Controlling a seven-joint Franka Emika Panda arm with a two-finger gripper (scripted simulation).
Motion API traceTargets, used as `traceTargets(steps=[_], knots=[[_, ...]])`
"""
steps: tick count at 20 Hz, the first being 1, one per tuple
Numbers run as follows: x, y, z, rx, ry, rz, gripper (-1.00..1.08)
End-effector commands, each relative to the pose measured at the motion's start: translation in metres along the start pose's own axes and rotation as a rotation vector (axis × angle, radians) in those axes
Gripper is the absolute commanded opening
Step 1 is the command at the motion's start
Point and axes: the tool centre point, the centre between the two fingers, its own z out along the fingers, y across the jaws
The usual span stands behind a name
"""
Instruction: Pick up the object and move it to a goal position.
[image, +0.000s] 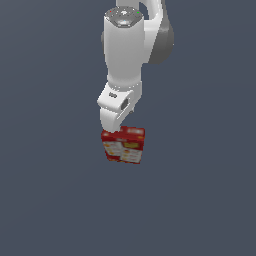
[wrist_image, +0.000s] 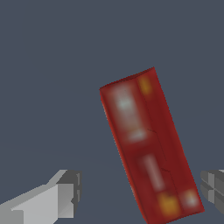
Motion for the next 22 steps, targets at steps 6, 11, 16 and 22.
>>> traceTargets(steps=[6, 11, 16, 22], knots=[[0.003, 0.010, 0.011, 0.000, 0.009, -0.187, 1.00], [0.005, 0.015, 0.016, -0.001, 0.014, -0.276, 1.00], [0.006, 0.018, 0.019, -0.001, 0.017, -0.332, 1.00], [0.006, 0.020, 0.020, -0.001, 0.019, -0.355, 1.00]])
